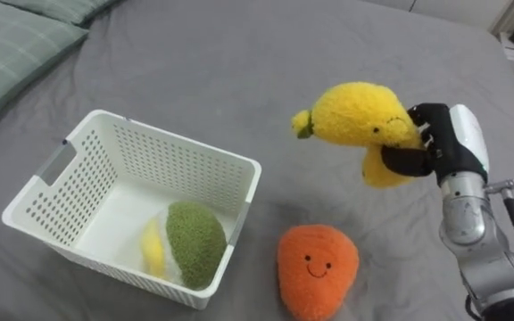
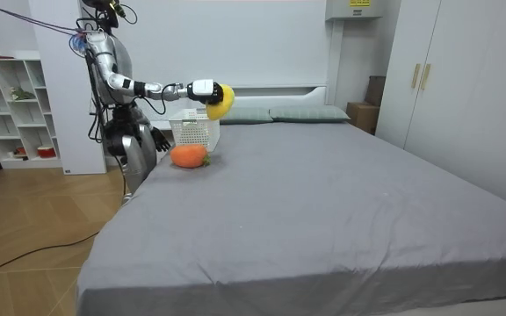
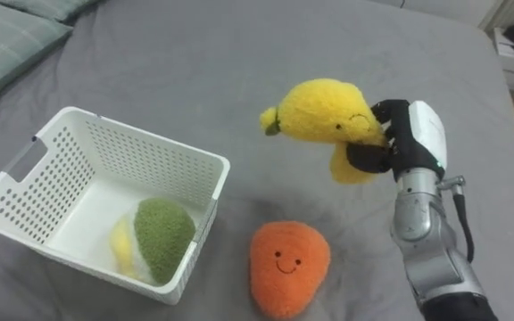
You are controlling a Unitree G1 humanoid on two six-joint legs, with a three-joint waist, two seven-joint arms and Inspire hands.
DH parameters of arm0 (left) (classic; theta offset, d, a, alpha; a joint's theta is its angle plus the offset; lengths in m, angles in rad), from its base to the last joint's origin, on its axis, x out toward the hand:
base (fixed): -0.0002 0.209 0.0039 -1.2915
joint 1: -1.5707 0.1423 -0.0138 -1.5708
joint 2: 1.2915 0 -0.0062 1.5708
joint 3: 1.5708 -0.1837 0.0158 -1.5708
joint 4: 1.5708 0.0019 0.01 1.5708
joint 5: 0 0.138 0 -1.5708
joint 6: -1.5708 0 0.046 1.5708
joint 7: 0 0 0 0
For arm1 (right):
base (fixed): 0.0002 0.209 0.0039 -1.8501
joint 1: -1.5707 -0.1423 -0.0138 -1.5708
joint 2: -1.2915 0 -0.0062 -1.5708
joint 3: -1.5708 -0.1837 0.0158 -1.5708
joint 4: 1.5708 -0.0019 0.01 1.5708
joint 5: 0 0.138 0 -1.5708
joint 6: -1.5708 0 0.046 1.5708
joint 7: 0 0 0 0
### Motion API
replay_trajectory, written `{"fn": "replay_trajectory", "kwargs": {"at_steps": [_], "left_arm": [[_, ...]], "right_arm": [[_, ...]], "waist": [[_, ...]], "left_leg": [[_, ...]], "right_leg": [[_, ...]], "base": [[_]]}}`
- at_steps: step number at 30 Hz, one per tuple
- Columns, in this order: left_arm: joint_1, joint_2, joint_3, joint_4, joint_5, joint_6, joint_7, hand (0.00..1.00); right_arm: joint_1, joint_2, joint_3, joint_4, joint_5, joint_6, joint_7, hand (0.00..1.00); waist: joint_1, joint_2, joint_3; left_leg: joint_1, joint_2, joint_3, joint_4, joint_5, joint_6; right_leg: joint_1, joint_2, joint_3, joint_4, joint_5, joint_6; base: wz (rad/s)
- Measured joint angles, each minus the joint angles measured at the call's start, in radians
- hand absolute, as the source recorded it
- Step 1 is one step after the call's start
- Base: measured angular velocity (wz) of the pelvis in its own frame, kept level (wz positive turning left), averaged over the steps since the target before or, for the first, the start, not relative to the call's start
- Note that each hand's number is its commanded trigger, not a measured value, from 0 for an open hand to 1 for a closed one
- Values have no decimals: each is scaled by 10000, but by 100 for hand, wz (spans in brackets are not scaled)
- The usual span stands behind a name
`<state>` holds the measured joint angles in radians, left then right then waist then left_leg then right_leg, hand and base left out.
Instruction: Collect toys from the bed
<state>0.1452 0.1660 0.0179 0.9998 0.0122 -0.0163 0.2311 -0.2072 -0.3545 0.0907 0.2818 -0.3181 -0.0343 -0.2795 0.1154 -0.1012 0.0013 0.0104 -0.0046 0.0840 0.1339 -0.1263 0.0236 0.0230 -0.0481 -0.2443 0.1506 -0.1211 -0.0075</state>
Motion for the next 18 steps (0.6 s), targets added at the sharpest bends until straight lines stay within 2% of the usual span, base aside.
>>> {"fn": "replay_trajectory", "kwargs": {"at_steps": [5,9,11,15,18], "left_arm": [[46,-67,-14,14,-2,16,20,0],[25,-337,4,10,29,20,17,0],[-14,-368,15,35,83,29,17,0],[-14,-418,110,35,661,65,18,0],[-12,-476,105,32,890,75,20,0]], "right_arm": [[45,98,0,-970,18,-17,83,100],[47,399,2,-1323,33,42,420,100],[46,543,43,-1640,-14,52,624,100],[44,659,57,-2591,-113,48,947,100],[44,899,69,-2812,-510,38,1060,100]], "waist": [[-42,71,49],[-6,174,63],[32,181,66],[81,220,81],[168,281,111]], "left_leg": [[102,-32,-20,-36,-25,23],[121,-71,-23,-42,-57,73],[140,-69,-19,-46,-61,73],[155,-63,-69,-48,-100,67],[153,-67,-106,-44,-137,69]], "right_leg": [[166,-40,-70,-1,-62,45],[131,-80,-55,6,-87,89],[129,-81,-54,20,-84,90],[149,-66,-57,20,-84,90],[213,-61,-58,16,-83,91]], "base": [[5],[0],[0],[0],[0]]}}
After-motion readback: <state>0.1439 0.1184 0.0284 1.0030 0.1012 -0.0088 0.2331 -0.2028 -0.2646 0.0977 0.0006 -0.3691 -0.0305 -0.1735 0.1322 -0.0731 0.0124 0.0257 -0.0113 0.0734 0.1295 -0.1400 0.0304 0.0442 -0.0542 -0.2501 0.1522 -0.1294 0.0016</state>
